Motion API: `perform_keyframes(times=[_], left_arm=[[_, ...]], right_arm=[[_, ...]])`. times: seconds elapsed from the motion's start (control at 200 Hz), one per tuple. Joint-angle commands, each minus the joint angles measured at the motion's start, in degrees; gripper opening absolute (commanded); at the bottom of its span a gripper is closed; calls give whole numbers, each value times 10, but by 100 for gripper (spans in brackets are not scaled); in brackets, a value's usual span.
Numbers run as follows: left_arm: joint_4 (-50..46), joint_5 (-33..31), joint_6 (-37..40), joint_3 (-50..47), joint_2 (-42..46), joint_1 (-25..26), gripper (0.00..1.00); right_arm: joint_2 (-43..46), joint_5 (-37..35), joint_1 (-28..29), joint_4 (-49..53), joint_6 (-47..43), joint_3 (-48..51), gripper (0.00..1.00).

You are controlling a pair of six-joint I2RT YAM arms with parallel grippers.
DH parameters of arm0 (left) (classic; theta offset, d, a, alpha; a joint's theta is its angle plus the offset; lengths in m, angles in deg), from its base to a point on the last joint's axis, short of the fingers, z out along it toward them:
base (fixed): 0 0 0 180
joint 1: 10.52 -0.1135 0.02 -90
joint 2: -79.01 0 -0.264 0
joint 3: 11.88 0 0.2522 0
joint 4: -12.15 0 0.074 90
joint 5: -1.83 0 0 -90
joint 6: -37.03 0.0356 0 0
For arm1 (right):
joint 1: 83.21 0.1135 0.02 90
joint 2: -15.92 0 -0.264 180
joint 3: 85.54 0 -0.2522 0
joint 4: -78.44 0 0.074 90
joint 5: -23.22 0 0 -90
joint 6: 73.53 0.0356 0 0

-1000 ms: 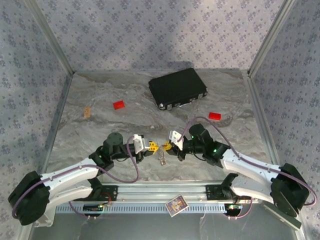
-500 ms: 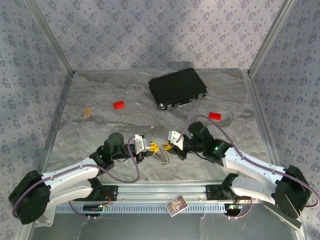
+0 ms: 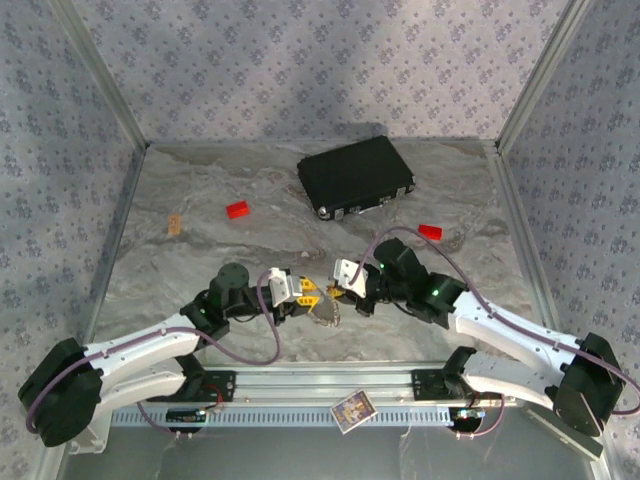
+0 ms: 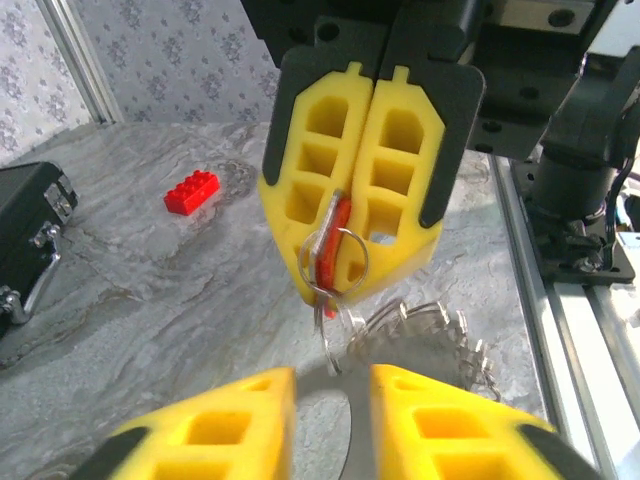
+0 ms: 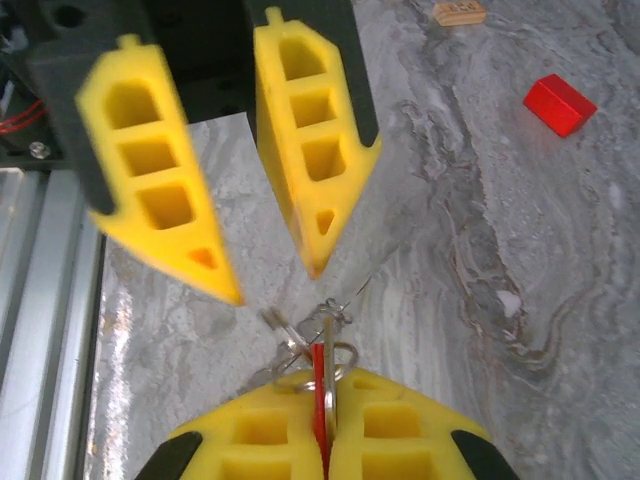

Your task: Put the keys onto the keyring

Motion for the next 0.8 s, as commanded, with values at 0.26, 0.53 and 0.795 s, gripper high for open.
perform_keyframes(times=[0.26, 0.53, 0.795], left_arm=[[20, -133, -6, -16, 110, 2, 48], [-25, -352, -24, -32, 224, 2, 52], [-105, -509, -87, -35, 324, -35, 59]], right_arm=[[12, -77, 11, 57, -34, -60, 0], [-14, -72, 28, 50, -35, -91, 0], [-92, -50, 63, -16, -30, -138, 0]])
